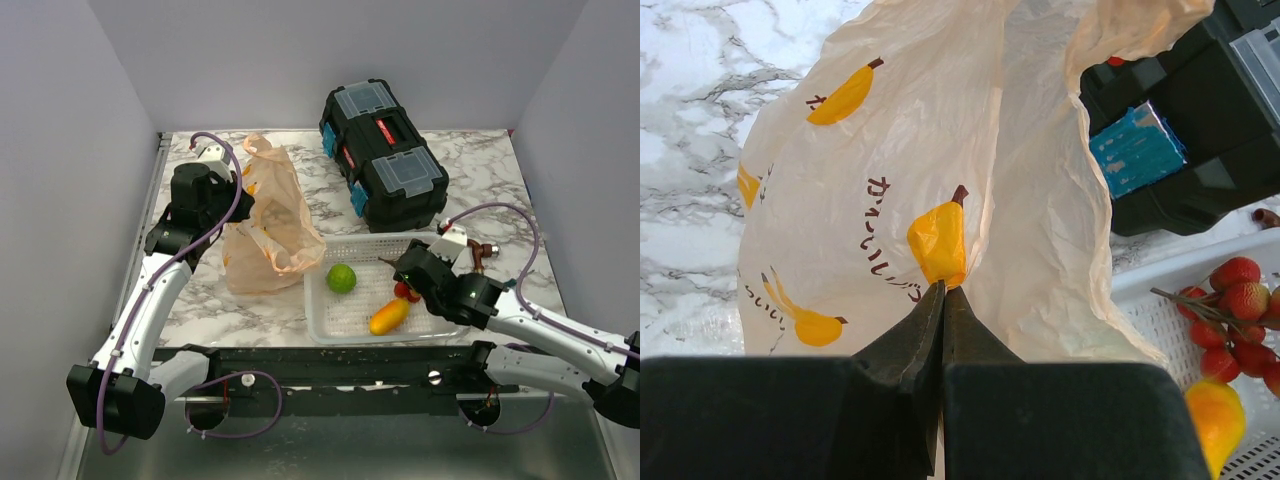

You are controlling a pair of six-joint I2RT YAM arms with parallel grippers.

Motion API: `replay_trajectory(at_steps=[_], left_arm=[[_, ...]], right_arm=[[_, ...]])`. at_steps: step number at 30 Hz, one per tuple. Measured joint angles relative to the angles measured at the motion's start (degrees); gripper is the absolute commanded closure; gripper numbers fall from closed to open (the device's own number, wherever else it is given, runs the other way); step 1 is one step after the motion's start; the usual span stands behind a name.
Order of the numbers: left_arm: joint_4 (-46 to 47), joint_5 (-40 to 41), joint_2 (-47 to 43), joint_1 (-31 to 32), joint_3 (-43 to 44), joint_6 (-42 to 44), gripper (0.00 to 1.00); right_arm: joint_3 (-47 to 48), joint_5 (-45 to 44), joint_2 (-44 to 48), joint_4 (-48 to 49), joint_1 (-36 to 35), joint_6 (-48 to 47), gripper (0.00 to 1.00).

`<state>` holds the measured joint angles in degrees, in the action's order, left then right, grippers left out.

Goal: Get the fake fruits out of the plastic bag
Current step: Place the fake fruit in the bin, then take out the fake fruit from the plastic bag.

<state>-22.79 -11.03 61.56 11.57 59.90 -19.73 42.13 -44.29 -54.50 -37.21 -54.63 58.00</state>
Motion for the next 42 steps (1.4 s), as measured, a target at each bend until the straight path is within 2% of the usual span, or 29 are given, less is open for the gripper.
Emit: replay_trajectory(at_steps=[11, 18, 24, 30, 33, 37, 42], left_arm=[[0.00, -0.02, 0.00, 0.00, 0.00, -0.02, 1.00], [0.00, -0.02, 0.00, 0.00, 0.00, -0.02, 1.00], [0.00, -0.33, 0.00, 0.00, 0.00, 0.00, 1.00], [0.00, -0.96, 0.00, 0.00, 0.00, 0.00, 1.00], [0.00, -1.53, 0.00, 0.00, 0.00, -0.02, 1.00], [0.00, -1.95, 0.00, 0.00, 0.00, -0.02, 1.00], [0.02, -2.58, 0.00, 0.00, 0.00, -0.09, 1.00]], right_arm=[[0.22, 0.31, 2.64, 0.68, 0.00, -3.15, 0.39], [2.45, 3.67, 0.02, 6.93, 0.02, -9.81, 0.39], [13.66, 11.30, -12.24, 14.62, 0.24, -18.38, 0.39], [25.24, 23.76, -25.18, 22.80, 0.31, -24.70, 0.41], [30.14, 29.66, -31.15, 25.62, 0.33, -26.23, 0.45], [38.49, 36.13, -40.54, 26.86, 0.33, -27.65, 0.51], [49.68, 37.24, -51.41, 23.78, 0.33, -29.66, 0.52]])
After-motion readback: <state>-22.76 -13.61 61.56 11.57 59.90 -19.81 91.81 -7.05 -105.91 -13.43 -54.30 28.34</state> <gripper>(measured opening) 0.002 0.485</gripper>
